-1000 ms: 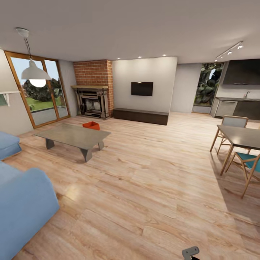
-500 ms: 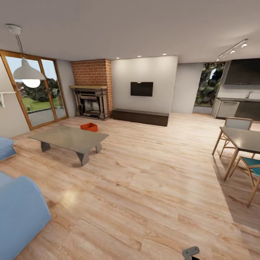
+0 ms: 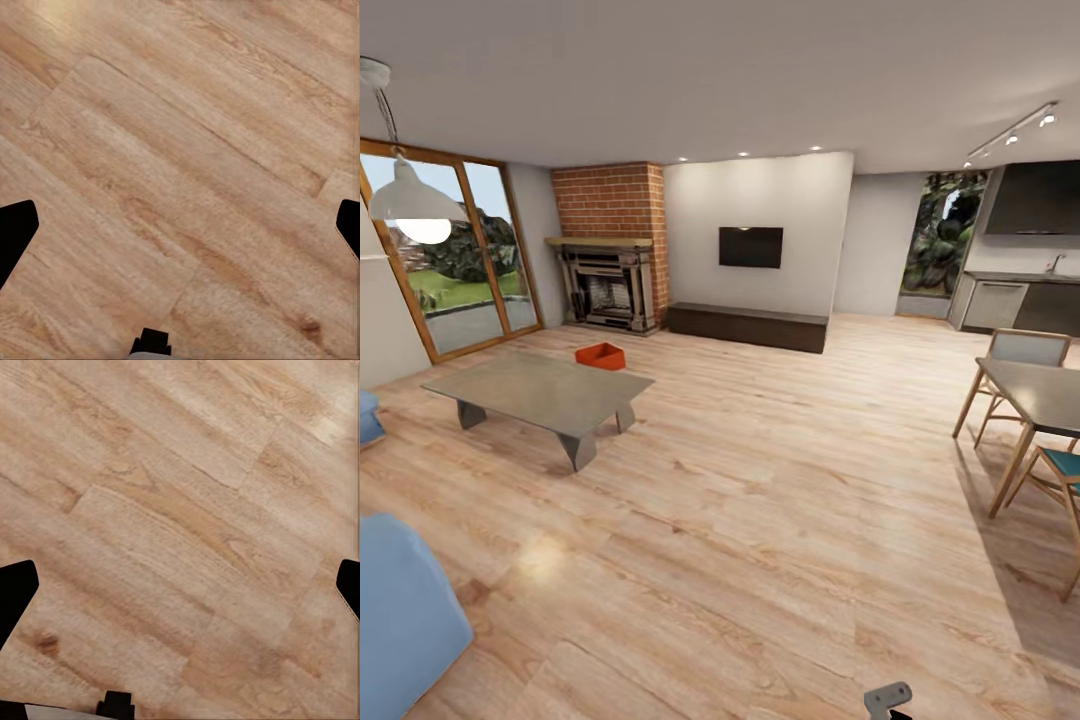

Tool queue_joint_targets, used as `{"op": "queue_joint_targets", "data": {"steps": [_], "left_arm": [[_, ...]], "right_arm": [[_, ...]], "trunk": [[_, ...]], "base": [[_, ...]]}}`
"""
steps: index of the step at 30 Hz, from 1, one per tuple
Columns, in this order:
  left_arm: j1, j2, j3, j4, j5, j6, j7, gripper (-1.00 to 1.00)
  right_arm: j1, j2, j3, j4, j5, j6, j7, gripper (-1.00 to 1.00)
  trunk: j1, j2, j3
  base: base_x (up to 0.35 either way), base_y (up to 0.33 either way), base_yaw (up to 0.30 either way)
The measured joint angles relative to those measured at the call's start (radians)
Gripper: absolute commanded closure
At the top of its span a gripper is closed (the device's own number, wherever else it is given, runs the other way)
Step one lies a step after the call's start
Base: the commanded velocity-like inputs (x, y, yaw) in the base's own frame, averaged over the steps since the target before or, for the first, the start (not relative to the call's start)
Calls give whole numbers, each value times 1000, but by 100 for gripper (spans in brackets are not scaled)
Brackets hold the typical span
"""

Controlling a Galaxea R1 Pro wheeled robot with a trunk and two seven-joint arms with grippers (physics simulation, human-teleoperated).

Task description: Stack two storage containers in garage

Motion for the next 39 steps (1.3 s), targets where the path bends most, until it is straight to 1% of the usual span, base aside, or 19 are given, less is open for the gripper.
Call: {"op": "queue_joint_targets", "data": {"steps": [39], "left_arm": [[0,0,0,0,0,0,0,-100]], "right_arm": [[0,0,0,0,2,0,-1,-100]], "trunk": [[0,0,0]], "base": [[328,-107,0]]}}
